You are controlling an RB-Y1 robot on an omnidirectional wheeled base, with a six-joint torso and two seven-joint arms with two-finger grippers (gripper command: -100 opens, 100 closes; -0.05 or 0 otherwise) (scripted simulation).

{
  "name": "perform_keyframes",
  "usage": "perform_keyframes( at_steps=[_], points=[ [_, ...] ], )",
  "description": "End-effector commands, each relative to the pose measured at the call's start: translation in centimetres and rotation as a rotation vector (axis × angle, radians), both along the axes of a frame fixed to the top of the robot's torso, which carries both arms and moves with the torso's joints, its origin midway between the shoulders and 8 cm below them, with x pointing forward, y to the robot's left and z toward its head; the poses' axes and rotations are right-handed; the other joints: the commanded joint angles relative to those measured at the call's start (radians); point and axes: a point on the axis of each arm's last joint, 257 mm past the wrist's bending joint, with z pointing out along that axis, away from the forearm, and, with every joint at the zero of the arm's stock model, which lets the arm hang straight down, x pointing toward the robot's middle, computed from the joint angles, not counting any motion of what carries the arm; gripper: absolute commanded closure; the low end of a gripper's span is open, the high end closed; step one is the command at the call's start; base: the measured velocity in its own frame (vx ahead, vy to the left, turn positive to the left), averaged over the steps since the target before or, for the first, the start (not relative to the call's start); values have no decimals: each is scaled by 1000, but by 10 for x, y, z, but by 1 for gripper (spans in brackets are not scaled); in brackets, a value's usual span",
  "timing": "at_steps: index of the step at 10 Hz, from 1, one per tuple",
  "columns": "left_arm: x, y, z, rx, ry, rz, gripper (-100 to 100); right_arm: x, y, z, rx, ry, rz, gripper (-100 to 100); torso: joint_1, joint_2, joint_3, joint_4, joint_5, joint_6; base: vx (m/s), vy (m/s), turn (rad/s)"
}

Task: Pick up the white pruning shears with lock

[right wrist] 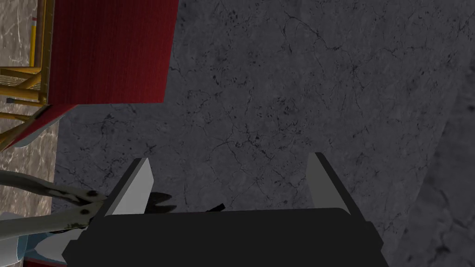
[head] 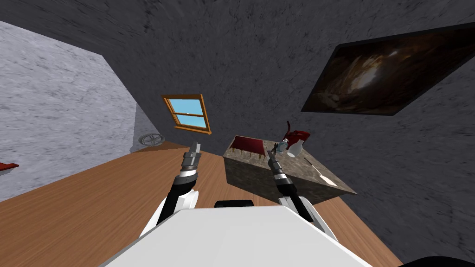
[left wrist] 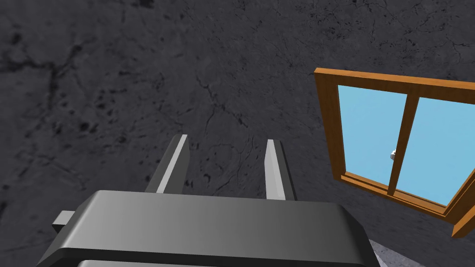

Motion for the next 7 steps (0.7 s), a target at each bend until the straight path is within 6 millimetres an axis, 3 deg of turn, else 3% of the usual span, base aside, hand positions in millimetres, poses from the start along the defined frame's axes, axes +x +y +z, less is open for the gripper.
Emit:
perform_keyframes(
  at_steps=[1, 7],
  points=[
    [0, 0, 0, 0, 0, 0, 0, 2, -6, -21, -63, 55, -7, -100, 0, 0, 0, 0, 0, 0, -94, -10, 125],
    [0, 0, 0, 0, 0, 0, 0, -6, -39, -89, -305, 236, -22, -100, 1, -3, -2, -1, 0, 0, -73, 0, 85]
  ],
)
